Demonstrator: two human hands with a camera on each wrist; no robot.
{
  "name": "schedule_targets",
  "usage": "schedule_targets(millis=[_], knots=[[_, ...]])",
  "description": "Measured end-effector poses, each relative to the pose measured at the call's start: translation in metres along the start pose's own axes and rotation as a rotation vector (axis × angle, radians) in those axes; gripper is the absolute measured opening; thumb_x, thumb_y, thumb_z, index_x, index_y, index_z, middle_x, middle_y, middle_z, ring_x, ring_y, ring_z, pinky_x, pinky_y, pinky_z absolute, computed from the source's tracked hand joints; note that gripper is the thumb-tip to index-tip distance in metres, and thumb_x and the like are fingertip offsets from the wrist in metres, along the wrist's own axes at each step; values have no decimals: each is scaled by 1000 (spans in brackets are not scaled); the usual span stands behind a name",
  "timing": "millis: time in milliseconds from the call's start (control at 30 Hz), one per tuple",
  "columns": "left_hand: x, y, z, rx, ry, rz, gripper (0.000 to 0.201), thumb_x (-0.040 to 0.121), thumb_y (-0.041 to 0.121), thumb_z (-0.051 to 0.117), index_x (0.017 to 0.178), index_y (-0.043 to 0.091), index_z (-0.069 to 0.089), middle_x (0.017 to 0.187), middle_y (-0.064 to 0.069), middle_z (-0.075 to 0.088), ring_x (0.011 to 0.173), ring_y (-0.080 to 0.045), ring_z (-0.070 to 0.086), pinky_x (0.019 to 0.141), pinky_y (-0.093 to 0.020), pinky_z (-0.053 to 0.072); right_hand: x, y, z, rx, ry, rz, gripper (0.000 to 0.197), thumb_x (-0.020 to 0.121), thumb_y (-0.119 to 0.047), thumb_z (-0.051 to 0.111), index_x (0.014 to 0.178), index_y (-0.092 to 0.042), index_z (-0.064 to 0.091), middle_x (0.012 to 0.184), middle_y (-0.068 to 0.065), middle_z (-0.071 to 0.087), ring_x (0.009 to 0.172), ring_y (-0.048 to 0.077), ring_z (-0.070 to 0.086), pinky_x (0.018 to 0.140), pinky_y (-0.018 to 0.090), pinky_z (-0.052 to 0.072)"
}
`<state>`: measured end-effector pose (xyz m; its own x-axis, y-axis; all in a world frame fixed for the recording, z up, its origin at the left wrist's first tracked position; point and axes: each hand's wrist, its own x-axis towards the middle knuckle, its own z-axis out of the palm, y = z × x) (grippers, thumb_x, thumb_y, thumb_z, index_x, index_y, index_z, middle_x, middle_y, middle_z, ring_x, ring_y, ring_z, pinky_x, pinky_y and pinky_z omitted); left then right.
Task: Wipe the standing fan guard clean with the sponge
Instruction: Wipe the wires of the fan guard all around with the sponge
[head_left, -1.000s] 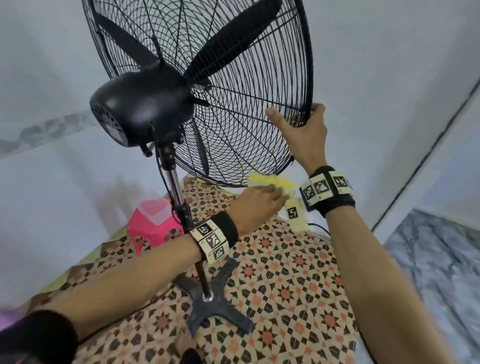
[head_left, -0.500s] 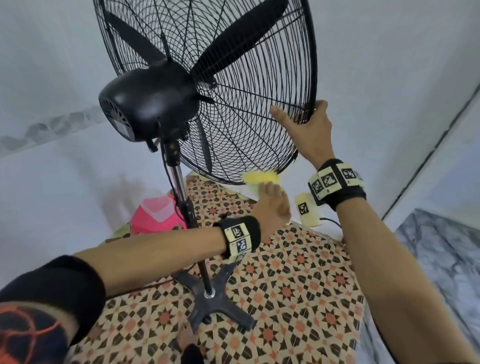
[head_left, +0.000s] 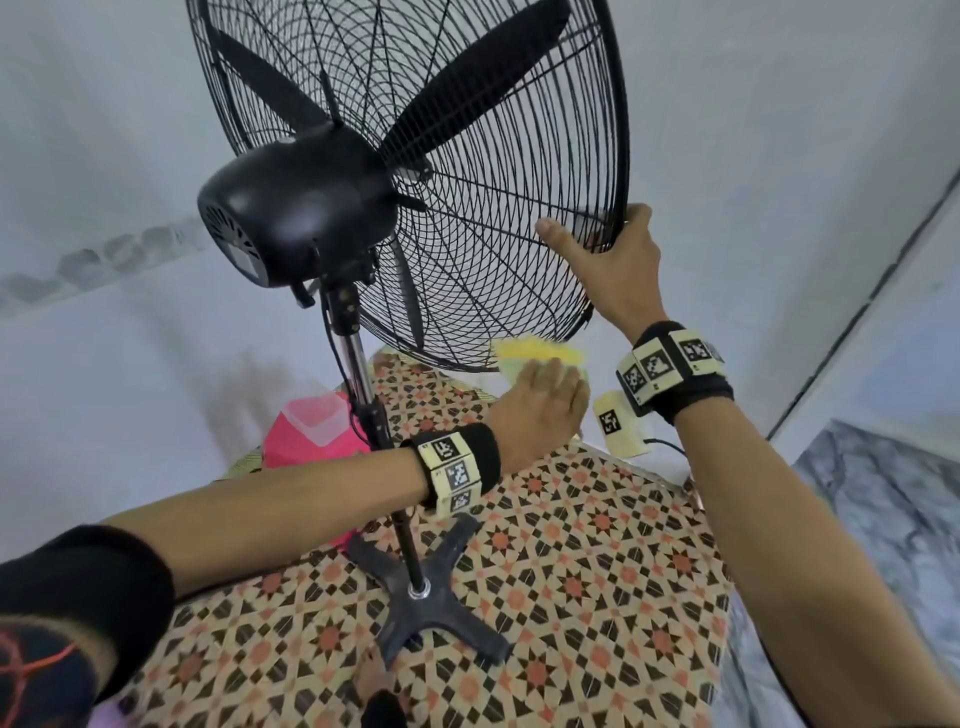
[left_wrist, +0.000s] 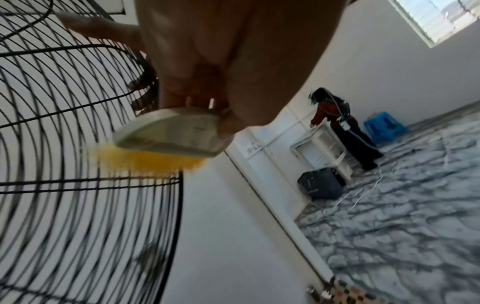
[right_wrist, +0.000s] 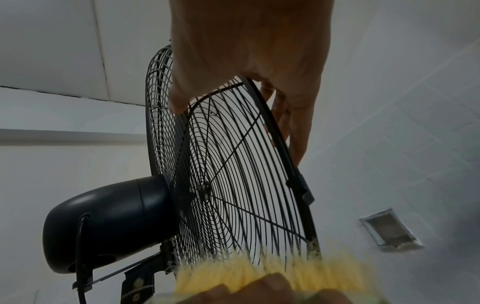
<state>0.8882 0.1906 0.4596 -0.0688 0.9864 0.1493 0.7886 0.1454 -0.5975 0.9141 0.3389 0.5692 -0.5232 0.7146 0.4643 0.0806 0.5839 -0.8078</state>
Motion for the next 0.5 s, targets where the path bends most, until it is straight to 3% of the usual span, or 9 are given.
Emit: schedule_targets(millis=[100, 167, 200, 267, 333, 433, 500], knots=[[-1, -14, 18, 15, -15, 53, 56, 104, 19, 23, 150, -10, 36, 146, -31, 51, 132, -47, 54, 106, -55, 51, 0, -2, -1, -1, -13, -1, 110, 59, -91, 69, 132, -13, 41, 122, -2, 61, 107, 15, 62, 95, 37, 54], [-9, -11, 17, 24, -86, -57, 51, 107, 20, 43, 145, -12, 39, 133, -30, 58, 120, -46, 59, 100, -53, 55, 1, -2, -2, -1, -12, 3, 111, 59, -91, 69, 133, -13, 41, 122, -2, 61, 108, 15, 61, 96, 37, 54], [-13, -8, 15, -5, -119, -104, 50, 106, 20, 45, 144, -13, 41, 132, -29, 60, 119, -46, 60, 100, -52, 55, 1, -2, -1, -1, -8, 4, 111, 59, -91, 69, 133, -13, 41, 123, -1, 61, 109, 16, 61, 96, 38, 54], [-17, -9, 9, -60, -69, -101, 50, 102, 17, 40, 146, -8, 45, 139, -27, 59, 127, -45, 59, 106, -52, 52, 0, 0, 1, -2, 6, 3, 111, 58, -92, 68, 132, -14, 41, 124, 0, 61, 110, 17, 62, 97, 40, 54], [-19, -18, 4, -62, 15, 31, 61, 95, 16, 29, 153, -2, 39, 152, -25, 49, 140, -43, 49, 116, -52, 43, -1, 0, 2, 2, 10, -1, 112, 58, -93, 68, 132, -14, 41, 125, 1, 61, 110, 18, 62, 97, 41, 54], [-22, -36, -6, -168, -109, 73, 73, 91, 18, 14, 161, -1, 14, 166, -25, 24, 154, -43, 25, 126, -52, 26, -1, -2, 1, -4, 3, -8, 111, 58, -92, 67, 131, -13, 42, 122, 0, 62, 107, 18, 62, 94, 39, 55], [-25, -38, -14, -197, -167, -4, 67, 98, 16, 21, 162, 1, 12, 167, -22, 22, 154, -40, 25, 125, -50, 28, 0, -3, -1, -11, -1, -9, 110, 58, -92, 67, 130, -13, 42, 121, 0, 62, 105, 18, 63, 92, 37, 55]])
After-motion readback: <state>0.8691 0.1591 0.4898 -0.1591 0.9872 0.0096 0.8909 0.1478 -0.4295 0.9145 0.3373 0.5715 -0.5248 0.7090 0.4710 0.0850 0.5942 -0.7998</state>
